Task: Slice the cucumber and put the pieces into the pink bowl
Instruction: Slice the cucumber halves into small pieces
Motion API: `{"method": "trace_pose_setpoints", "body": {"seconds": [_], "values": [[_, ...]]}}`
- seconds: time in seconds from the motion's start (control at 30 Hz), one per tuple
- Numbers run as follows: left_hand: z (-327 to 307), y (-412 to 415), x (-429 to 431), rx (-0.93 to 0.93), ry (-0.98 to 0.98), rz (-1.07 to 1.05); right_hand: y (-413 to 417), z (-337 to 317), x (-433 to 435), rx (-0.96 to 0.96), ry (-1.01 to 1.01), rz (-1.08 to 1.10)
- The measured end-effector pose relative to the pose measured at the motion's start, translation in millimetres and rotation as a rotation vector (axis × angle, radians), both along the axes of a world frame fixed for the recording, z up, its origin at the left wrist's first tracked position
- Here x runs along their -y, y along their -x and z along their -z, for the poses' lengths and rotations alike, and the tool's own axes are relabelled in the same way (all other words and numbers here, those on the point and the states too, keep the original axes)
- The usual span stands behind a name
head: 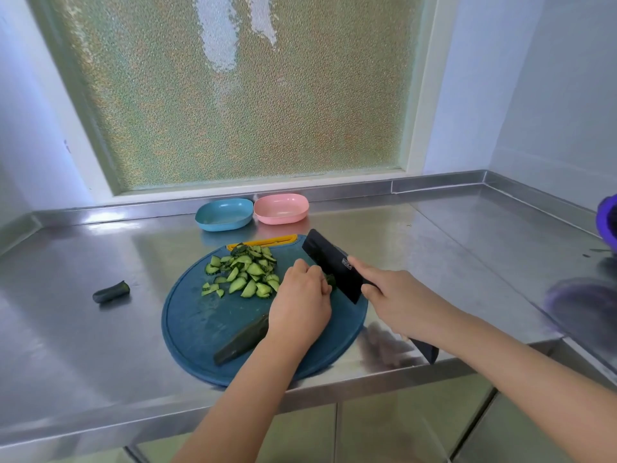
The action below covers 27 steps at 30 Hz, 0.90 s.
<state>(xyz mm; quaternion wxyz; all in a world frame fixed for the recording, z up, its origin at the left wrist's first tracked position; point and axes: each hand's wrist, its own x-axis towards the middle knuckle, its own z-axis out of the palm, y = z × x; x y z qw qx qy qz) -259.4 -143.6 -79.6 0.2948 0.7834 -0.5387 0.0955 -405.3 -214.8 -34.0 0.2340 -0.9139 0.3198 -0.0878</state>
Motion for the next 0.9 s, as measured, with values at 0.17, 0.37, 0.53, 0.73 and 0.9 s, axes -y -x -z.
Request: {"method": "trace_pose_setpoints", "body": {"seconds": [0.17, 0.37, 0.53, 0.73, 0.9], "values": [[-0.8, -0.1, 0.9, -0.018, -0.007, -0.001, -12.1, 2.0, -2.9, -0.041, 0.058, -0.008], [-0.4, 0.7, -0.2, -0.024, -0.019, -0.008, -6.9, -11.0, -10.1, -0.061, 0.004, 0.004], [-1.0, 0.4, 1.1, -0.021, -0.016, -0.009, 1.5, -10.2, -12.7, 0.051, -0.017, 0.052], [-1.5, 1.3, -0.4, -0.012, -0.019, -0.004, -1.6, -10.4, -11.7, 0.042, -0.001, 0.041], [-2.2, 1.0, -0.2, -0.004, -0.022, -0.002, -0.7, -9.9, -10.0, 0.03, 0.012, 0.033]]}}
